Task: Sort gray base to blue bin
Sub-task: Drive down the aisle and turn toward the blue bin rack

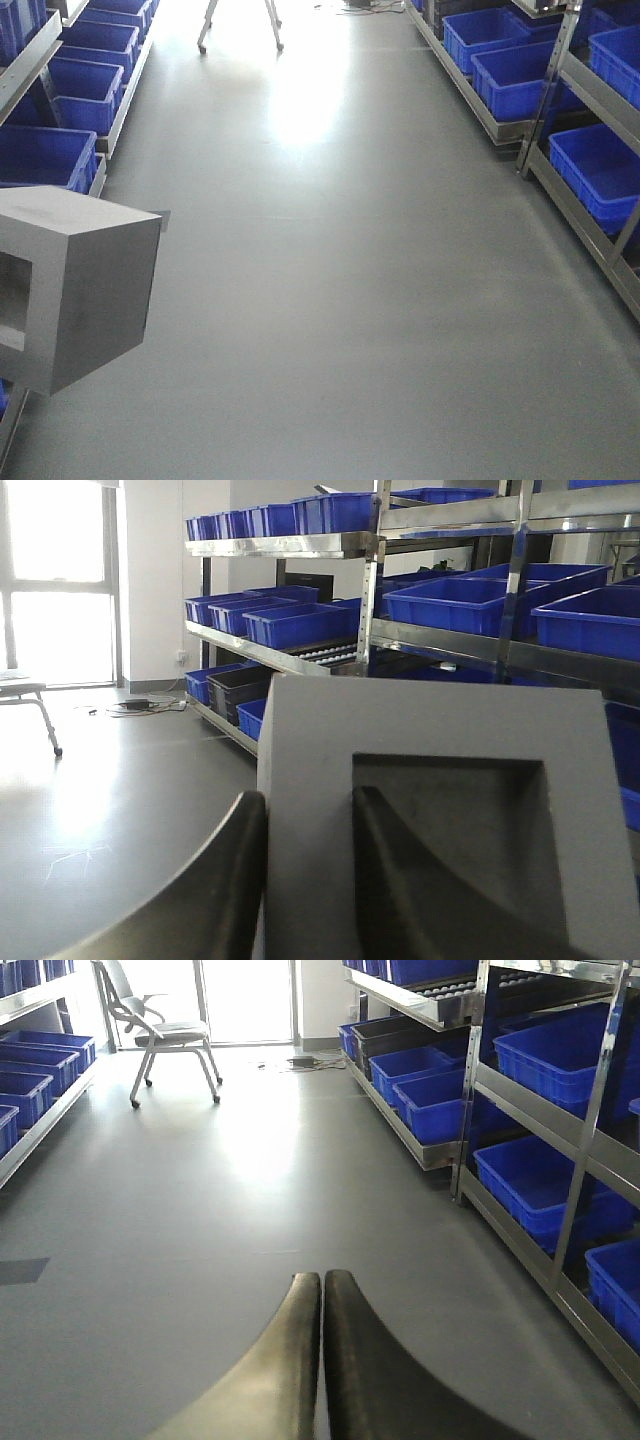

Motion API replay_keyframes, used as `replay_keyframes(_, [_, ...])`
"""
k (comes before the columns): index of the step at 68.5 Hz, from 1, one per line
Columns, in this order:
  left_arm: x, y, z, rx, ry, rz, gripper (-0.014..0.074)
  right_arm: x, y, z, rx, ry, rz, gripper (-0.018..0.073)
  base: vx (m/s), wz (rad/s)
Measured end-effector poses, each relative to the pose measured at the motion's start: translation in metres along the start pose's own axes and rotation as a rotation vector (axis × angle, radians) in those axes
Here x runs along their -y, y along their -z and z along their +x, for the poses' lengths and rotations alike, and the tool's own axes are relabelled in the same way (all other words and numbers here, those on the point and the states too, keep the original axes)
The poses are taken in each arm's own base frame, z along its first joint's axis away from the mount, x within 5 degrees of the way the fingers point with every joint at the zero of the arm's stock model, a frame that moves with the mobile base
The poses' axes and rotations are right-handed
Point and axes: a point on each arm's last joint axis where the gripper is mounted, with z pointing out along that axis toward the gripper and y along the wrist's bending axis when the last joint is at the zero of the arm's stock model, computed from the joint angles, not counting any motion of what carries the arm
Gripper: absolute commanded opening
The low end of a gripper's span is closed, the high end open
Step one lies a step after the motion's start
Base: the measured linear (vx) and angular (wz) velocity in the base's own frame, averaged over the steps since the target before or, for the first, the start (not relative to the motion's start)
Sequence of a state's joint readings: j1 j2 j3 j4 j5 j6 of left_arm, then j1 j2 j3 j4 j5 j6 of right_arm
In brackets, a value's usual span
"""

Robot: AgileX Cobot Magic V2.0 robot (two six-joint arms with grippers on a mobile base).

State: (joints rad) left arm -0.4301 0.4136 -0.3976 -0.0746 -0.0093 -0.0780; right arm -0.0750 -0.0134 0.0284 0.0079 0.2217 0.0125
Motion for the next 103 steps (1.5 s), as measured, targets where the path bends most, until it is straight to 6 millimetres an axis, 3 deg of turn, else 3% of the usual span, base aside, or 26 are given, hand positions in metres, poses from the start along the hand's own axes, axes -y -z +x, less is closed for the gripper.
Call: replay_keyframes(103, [0.0, 0.0, 0.0, 0.0, 0.0, 0.0, 0.0002, 0.0, 0.0, 0.0, 0.0, 0.0, 0.0, -0.0005, 0.42, 0.02])
